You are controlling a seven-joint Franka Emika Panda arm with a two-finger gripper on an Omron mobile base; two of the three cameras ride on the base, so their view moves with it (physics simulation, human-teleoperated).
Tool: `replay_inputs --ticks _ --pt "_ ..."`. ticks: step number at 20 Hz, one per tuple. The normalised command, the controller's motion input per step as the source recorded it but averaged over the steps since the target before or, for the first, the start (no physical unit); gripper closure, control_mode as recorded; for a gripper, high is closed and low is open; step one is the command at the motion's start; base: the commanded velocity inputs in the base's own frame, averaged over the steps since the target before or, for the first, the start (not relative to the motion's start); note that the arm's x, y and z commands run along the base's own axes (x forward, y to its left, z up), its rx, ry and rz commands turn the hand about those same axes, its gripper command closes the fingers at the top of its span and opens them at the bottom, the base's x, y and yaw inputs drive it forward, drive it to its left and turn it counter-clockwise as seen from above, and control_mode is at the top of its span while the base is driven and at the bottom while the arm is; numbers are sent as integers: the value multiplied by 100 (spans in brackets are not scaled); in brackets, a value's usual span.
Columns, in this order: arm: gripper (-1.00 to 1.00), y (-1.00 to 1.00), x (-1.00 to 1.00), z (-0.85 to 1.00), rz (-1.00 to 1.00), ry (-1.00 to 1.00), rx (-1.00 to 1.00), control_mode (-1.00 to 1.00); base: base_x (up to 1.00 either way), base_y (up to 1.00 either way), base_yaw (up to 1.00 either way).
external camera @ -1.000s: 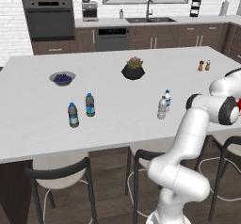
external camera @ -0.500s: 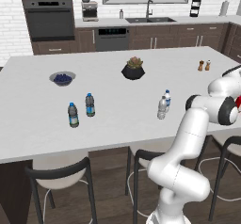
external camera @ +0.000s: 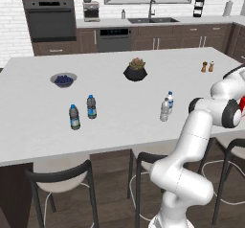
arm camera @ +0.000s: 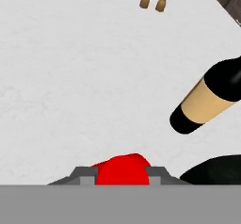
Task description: Move the plastic bottles in the middle to the plastics group, and the glass bottles in the middle to the glass group.
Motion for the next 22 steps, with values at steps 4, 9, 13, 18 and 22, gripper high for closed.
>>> replay_inputs --ticks 4,9,13,18,22 --pt "-100 0 0 0 0 0 0 -100 0 0 0" --pt "-100 0 0 0 0 0 0 -100 0 0 0" --pt "-100 0 0 10 0 0 -1 -100 0 0 0" --pt "-100 0 0 34 0 0 0 -100 0 0 0" --pt "-100 13 0 44 0 0 0 -100 0 0 0"
